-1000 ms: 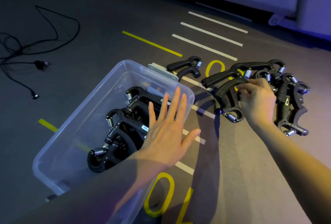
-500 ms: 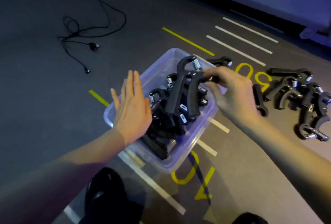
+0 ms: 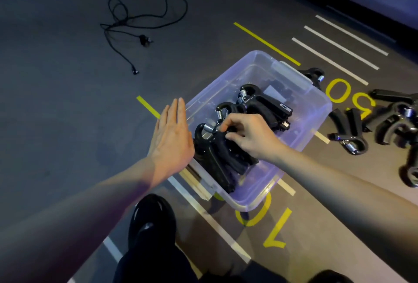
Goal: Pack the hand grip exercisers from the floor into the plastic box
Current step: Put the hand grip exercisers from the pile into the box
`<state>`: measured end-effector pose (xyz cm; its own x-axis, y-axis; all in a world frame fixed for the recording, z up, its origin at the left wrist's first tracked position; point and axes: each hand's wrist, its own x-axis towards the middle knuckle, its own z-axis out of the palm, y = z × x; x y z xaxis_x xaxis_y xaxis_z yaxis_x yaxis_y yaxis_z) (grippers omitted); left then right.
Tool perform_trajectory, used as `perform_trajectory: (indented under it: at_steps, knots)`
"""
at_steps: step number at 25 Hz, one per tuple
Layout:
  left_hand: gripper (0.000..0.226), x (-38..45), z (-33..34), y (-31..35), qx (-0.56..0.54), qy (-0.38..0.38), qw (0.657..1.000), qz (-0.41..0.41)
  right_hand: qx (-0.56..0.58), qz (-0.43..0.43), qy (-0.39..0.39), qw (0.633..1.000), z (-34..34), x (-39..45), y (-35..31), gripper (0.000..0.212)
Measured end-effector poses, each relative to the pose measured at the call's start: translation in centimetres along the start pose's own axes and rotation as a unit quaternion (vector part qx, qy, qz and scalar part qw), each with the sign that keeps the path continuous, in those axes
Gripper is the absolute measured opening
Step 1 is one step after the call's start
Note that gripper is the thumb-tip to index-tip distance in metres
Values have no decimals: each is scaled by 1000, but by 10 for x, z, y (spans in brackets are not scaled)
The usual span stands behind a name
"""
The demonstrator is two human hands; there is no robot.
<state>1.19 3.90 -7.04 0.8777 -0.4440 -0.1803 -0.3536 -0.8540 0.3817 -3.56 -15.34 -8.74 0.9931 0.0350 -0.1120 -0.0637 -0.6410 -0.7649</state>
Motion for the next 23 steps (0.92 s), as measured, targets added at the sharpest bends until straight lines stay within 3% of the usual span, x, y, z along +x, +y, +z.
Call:
perform_trajectory:
  at_steps: [4,7,10,15,23]
  knots:
    - [71,1,2,-1,10,10,1000,5,51,58,-32,997,17,18,0,14]
    - [72,-1,0,3,24,17,999,-12,-101,37,-144,984,21,17,2,41]
    - [71,-3,-1,6,48,21,999,-14,-265,21,-257,929,28,1,-1,69]
    - [71,-2,0,14,58,8,998,4,-406,14,-284,868,35,-3,-8,87]
    - [73,3,2,18,100,1,995,-11,-420,36,-285,861,46,10,-6,97]
